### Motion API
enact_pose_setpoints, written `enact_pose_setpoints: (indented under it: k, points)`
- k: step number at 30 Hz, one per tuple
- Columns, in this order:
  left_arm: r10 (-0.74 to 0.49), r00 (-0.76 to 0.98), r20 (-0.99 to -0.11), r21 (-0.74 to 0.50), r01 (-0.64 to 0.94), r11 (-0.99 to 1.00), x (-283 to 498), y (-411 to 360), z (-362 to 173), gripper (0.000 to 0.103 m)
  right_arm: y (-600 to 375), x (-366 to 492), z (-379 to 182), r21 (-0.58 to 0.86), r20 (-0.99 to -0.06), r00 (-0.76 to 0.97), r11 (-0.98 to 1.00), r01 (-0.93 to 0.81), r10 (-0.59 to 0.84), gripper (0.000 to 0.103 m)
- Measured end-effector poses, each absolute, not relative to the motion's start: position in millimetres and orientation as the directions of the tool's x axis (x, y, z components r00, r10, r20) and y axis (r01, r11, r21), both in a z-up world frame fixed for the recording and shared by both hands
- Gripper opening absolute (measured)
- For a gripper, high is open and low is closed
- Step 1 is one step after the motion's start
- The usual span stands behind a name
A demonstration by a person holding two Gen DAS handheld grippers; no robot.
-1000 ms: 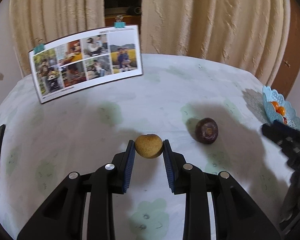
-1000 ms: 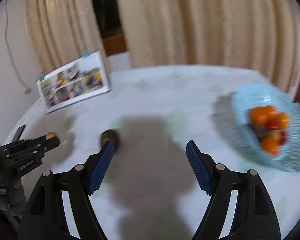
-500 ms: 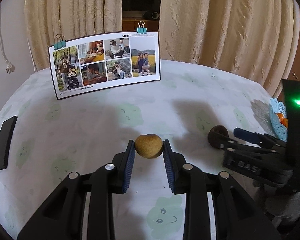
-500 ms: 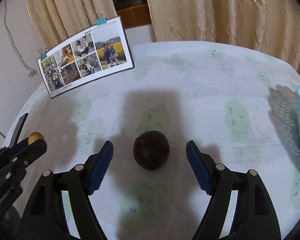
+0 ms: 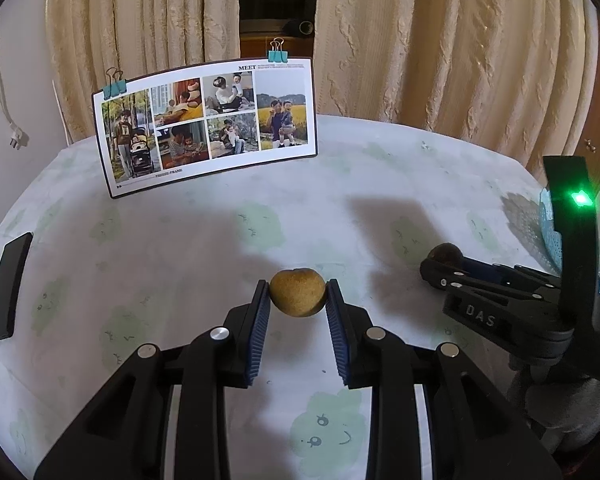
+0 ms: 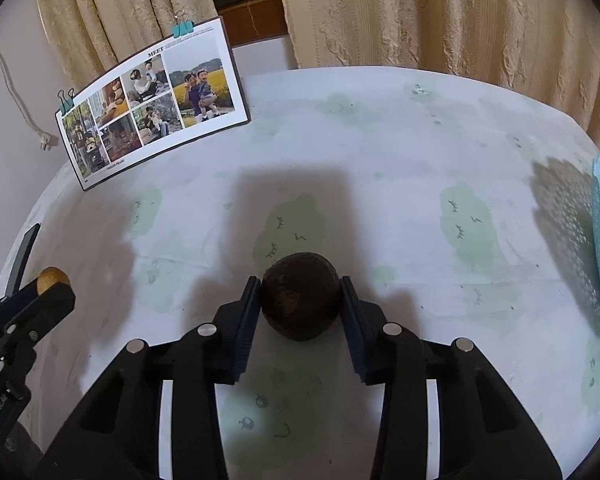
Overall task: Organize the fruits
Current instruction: 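Release the dark fruit into the basket with the right tool while the left tool drops its fruit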
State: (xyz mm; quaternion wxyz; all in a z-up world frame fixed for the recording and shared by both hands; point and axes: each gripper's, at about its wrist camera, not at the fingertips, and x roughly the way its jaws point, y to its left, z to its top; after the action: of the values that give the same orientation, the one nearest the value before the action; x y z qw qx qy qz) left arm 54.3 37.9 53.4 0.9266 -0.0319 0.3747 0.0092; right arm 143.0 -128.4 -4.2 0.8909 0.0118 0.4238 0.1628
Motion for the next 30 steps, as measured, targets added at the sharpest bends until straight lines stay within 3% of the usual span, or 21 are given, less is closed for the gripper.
enact_pose_setpoints:
  k: [12,22,30]
  points:
    - [-0.009,0.711,-0.703,-0.032,-0.020,0.999,55.8,28.5,47.1,0.029,-180.9,111.5,33.2,0.204,-0.647,0.711,0.961,-0.187,0.275,0.041]
    - [-0.011,0.715,-0.699,-0.012,0.005,1.000,55.7,11.9,51.3,0.029,-258.0,92.4,64.7,0.219,-0.552,0.819,0.975,-0.038,0.156,0.041]
    - [-0.024,0.723,-0.690,0.014,0.046,0.999,54.9,-13.9,58.6,0.029,-326.5,85.1,69.5,0.248,-0.529,0.847,0.964,0.097,0.051,0.041]
